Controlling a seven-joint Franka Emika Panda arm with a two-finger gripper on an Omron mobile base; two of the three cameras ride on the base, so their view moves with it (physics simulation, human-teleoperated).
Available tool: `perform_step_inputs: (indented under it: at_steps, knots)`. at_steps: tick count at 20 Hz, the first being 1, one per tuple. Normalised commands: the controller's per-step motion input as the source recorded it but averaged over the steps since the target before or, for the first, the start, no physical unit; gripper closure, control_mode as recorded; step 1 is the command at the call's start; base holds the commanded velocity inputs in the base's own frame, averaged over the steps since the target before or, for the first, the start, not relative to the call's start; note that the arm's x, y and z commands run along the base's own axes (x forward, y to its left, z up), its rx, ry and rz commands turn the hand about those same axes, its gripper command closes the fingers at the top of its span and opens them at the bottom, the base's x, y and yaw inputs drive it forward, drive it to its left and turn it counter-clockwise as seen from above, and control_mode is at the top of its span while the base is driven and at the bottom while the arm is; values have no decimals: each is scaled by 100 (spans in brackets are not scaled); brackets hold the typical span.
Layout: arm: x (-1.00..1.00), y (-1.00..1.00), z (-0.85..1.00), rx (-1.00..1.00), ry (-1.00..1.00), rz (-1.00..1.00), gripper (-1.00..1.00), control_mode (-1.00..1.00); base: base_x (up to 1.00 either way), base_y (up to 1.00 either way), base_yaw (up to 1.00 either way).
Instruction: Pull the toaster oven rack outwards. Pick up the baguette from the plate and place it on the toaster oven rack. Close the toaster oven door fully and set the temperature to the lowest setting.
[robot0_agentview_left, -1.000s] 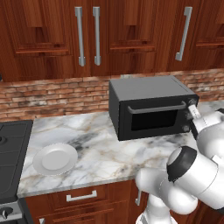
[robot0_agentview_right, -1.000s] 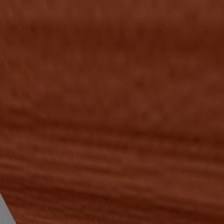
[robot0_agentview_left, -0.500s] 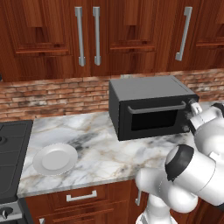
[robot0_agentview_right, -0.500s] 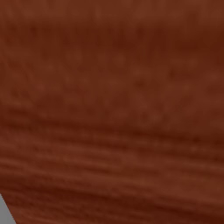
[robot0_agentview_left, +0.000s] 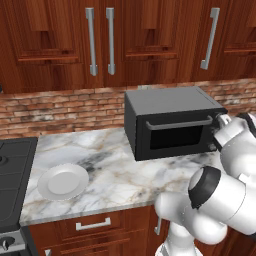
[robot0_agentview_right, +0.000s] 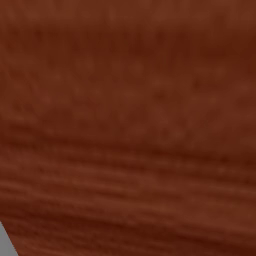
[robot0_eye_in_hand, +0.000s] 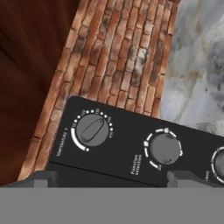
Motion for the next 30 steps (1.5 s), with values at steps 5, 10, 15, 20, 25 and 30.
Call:
perform_step_inputs:
  at_steps: [5, 10, 15, 20, 25, 30]
  knots:
    - [0, 0, 7, 6, 2, 8, -100, -100, 0, 0, 0]
    - [0, 0, 20, 0, 1, 1, -100, -100, 0, 0, 0]
    - [0, -4, 14, 2, 0, 0, -100, -100, 0, 0, 0]
    - [0, -22, 6, 8, 1, 0, -100, -100, 0, 0, 0]
    - [4, -15, 3, 6, 3, 0, -100, -100, 0, 0, 0]
    - [0, 0, -3, 0, 5, 0, -100, -100, 0, 0, 0]
